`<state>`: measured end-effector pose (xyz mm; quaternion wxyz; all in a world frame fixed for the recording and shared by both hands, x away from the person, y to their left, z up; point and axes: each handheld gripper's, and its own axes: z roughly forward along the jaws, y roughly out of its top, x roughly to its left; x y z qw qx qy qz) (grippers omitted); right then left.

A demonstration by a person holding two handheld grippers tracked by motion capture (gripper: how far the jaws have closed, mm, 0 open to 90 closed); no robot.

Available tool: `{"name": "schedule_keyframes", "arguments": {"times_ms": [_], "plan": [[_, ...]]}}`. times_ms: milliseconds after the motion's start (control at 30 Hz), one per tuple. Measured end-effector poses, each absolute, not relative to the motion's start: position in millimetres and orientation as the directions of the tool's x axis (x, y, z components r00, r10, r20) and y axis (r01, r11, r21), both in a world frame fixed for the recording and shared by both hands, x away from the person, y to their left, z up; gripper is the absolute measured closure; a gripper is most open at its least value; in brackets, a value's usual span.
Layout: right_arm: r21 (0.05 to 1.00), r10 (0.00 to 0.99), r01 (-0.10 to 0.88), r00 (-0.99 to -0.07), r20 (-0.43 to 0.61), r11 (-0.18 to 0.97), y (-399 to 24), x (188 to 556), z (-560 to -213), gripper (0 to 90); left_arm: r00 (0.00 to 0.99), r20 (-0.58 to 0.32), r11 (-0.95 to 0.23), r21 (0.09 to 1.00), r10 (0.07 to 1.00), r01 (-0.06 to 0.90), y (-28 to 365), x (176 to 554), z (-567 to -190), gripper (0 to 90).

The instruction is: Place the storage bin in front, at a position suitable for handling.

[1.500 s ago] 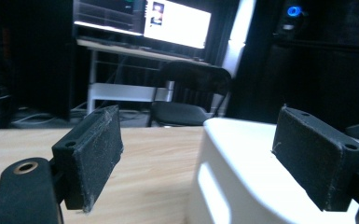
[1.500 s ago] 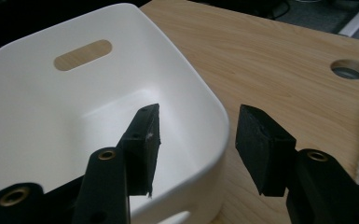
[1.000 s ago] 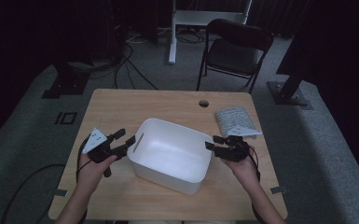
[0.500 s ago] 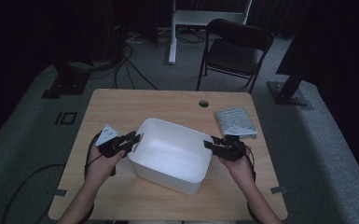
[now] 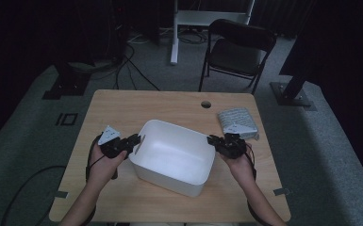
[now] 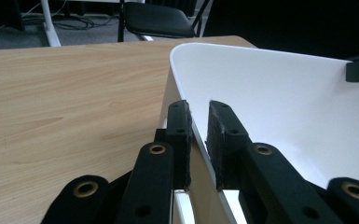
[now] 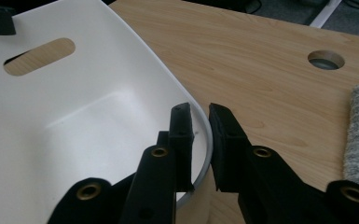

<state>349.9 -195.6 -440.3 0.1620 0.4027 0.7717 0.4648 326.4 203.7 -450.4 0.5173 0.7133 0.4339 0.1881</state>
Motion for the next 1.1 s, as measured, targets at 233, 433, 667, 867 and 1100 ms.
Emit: {"name": "schedule_keyframes", "arguments": {"times_ms": [233, 433, 667, 867, 1100], "plan": [[0.848, 0.753, 0.457, -0.649, 0.111, 0.269, -196, 358, -440, 81.5, 0.539, -0.204, -0.07, 0.894, 0.817, 0.443, 204, 320, -450, 78.7], [0.849, 0.724, 0.441, -0.682, 0.106, 0.291, -195, 369, -439, 81.6, 0.523, -0.187, -0.079, 0.892, 0.832, 0.445, 203, 312, -448, 77.6], [0.85, 0.665, 0.409, -0.741, 0.096, 0.333, -196, 387, -439, 81.7, 0.514, -0.164, -0.099, 0.889, 0.842, 0.446, 202, 304, -447, 75.4], [0.853, 0.632, 0.388, -0.769, 0.091, 0.349, -197, 395, -439, 81.7, 0.505, -0.178, -0.081, 0.89, 0.845, 0.449, 201, 298, -447, 74.4], [0.859, 0.612, 0.407, -0.777, 0.148, 0.31, -201, 391, -437, 63.7, 0.522, -0.184, -0.056, 0.91, 0.833, 0.411, 206, 299, -445, 69.6]]}}
